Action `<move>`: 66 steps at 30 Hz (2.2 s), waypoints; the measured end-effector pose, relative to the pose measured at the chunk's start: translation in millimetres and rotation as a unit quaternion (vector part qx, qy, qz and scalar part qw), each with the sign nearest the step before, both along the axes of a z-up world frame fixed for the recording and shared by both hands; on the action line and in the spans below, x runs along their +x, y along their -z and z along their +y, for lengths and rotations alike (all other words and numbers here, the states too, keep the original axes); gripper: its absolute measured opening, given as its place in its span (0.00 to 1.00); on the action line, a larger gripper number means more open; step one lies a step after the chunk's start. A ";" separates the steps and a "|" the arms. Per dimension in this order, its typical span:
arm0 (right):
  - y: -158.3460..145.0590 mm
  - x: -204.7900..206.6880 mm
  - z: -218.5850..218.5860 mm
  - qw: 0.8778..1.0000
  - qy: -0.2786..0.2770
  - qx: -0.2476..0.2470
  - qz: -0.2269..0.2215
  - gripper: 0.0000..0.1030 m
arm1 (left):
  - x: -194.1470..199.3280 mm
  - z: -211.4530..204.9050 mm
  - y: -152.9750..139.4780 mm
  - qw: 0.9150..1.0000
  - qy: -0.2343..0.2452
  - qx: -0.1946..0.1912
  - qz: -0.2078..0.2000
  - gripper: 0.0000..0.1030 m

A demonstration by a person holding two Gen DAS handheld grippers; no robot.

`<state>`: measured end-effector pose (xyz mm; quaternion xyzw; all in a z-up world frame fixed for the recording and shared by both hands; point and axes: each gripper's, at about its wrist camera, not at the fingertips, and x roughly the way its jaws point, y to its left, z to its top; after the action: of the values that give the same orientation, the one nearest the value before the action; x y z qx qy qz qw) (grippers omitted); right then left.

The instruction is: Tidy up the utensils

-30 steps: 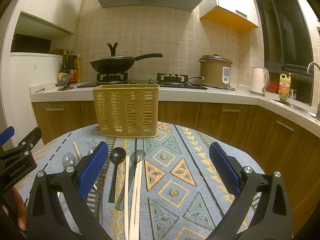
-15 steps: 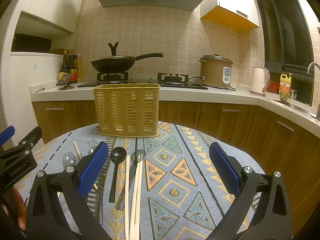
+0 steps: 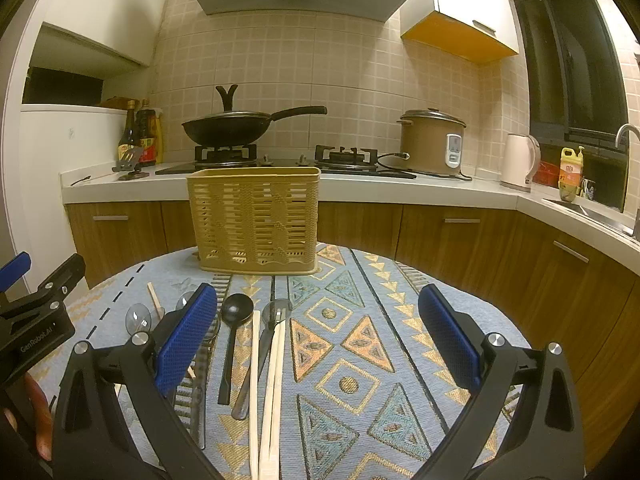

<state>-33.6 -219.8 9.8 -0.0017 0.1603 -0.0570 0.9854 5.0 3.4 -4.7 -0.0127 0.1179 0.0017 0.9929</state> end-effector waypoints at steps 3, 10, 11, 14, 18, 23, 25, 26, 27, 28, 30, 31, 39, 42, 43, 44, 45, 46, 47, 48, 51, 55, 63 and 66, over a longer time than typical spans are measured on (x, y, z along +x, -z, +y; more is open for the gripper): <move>-0.6 -2.3 -1.6 1.000 0.001 0.000 -0.003 0.94 | 1.6 0.3 0.8 1.000 -0.001 -0.004 0.002 0.93; 1.8 2.2 -3.7 1.000 0.000 0.000 0.000 0.94 | 1.3 -1.1 1.5 1.000 -0.001 -0.004 0.006 0.93; 1.6 1.8 -3.9 1.000 0.001 -0.001 0.000 0.94 | 2.4 -0.2 1.2 1.000 -0.001 -0.004 0.006 0.93; 0.8 0.8 -4.3 1.000 0.001 -0.001 0.001 0.94 | 1.9 -0.1 1.0 1.000 -0.001 -0.006 0.006 0.93; 0.5 0.6 -4.2 1.000 0.000 -0.001 0.003 0.94 | 2.3 0.3 0.8 1.000 -0.001 -0.005 0.006 0.93; 0.7 0.9 -7.3 1.000 -0.005 0.021 -0.002 0.94 | 3.0 2.6 1.3 1.000 0.008 -0.012 0.013 0.93; 0.3 1.1 -9.5 1.000 -0.001 0.031 -0.003 0.94 | 8.8 10.1 2.6 0.999 0.021 -0.033 0.035 0.93; 0.1 1.4 -9.9 1.000 0.006 0.028 -0.004 0.94 | 13.7 15.2 4.3 0.997 0.034 -0.044 0.055 0.93; -0.5 2.2 -10.4 1.000 0.013 0.022 -0.002 0.94 | 19.0 20.3 5.3 0.995 0.046 -0.050 0.073 0.93; -1.1 4.1 -10.9 1.000 0.015 0.020 0.004 0.94 | 24.5 27.7 6.7 0.992 0.057 -0.060 0.093 0.92; 0.5 9.1 -10.0 1.000 0.008 0.005 0.018 0.94 | 35.4 44.2 7.3 0.986 0.071 -0.080 0.128 0.91; 2.0 14.3 -9.9 0.999 0.008 -0.001 0.035 0.94 | 41.5 52.3 6.8 0.982 0.077 -0.088 0.146 0.90; 5.9 42.5 -6.5 0.992 -0.021 -0.032 0.123 0.73 | 67.0 54.7 14.4 0.950 0.154 -0.074 0.262 0.62; 8.7 54.6 -10.0 0.986 -0.040 -0.023 0.163 0.60 | 71.1 39.5 21.4 0.932 0.197 -0.048 0.300 0.59; 10.2 60.6 -13.8 0.982 -0.047 -0.016 0.181 0.56 | 72.0 33.9 23.9 0.927 0.207 -0.035 0.311 0.56; 12.2 66.7 -18.0 0.979 -0.051 -0.007 0.198 0.55 | 73.2 27.6 26.9 0.922 0.214 -0.019 0.322 0.49; 14.5 72.7 -22.8 0.975 -0.057 0.004 0.216 0.51 | 75.5 23.2 29.2 0.917 0.220 -0.007 0.332 0.44; 16.5 77.6 -26.7 0.971 -0.063 0.016 0.231 0.49 | 77.9 18.8 32.8 0.910 0.229 0.001 0.345 0.44; 19.0 83.1 -30.8 0.966 -0.069 0.030 0.245 0.47 | 81.8 16.5 34.3 0.906 0.233 0.005 0.355 0.42; 22.4 88.4 -34.3 0.961 -0.075 0.047 0.261 0.47 | 84.2 14.8 36.2 0.902 0.235 0.008 0.362 0.39; 31.7 97.2 -34.0 0.943 -0.114 0.101 0.297 0.47 | 90.8 8.6 42.7 0.893 0.241 0.019 0.380 0.37; 31.2 101.3 -17.1 0.925 -0.160 0.130 0.319 0.47 | 99.2 1.2 50.7 0.881 0.241 0.033 0.406 0.24; 33.8 115.8 -14.7 0.926 -0.134 0.095 0.340 0.47 | 103.1 -15.5 48.8 0.876 0.225 0.066 0.421 0.24; 33.8 122.2 -16.7 0.927 -0.123 0.074 0.346 0.47 | 105.1 -28.7 49.8 0.877 0.209 0.096 0.422 0.24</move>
<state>88.6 -236.4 -24.0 0.0317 0.4933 0.0805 0.8656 110.1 -25.3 -54.5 0.1094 0.5246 -0.1898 0.8227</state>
